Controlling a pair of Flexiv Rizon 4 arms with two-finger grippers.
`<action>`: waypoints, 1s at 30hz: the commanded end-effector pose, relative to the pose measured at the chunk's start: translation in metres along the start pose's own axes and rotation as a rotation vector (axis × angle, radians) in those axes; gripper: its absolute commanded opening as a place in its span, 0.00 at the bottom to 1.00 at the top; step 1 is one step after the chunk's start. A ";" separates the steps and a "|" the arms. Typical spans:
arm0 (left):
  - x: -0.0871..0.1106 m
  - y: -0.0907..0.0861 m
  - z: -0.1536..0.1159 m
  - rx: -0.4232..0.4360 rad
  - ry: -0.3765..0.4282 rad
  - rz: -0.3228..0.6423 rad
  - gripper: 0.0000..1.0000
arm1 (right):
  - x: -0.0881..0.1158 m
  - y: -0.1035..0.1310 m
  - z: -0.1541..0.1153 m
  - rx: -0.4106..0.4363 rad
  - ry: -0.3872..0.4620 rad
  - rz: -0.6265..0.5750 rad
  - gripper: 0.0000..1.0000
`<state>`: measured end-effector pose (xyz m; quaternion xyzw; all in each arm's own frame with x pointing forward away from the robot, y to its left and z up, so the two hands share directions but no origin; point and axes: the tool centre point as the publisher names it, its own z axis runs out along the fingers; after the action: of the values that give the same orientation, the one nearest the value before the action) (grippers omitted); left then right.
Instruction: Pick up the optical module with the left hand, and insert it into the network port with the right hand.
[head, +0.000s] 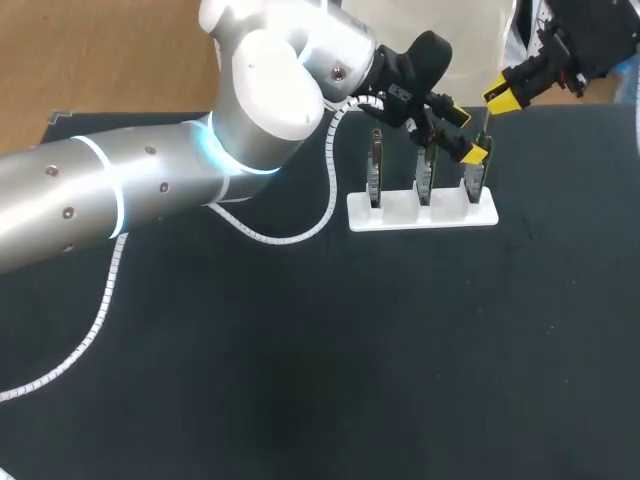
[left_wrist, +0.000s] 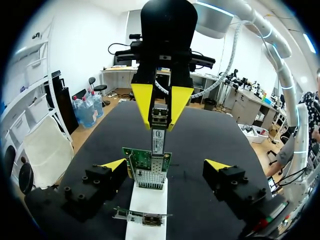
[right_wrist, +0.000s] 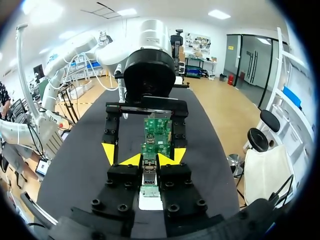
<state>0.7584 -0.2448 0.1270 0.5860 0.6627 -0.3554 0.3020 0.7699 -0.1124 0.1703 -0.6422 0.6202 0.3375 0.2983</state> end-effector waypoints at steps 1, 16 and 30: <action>0.000 -0.001 -0.001 -0.002 0.002 -0.001 1.00 | -0.001 -0.001 0.001 -0.003 0.003 0.002 0.00; 0.000 -0.001 -0.001 -0.002 0.002 -0.001 1.00 | 0.004 -0.001 0.003 -0.007 0.006 0.020 0.00; 0.000 -0.001 -0.001 -0.002 0.002 -0.001 1.00 | 0.002 -0.001 0.000 0.007 -0.015 0.029 1.00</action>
<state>0.7584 -0.2448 0.1270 0.5860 0.6627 -0.3554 0.3020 0.7713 -0.1133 0.1679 -0.6302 0.6287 0.3443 0.2984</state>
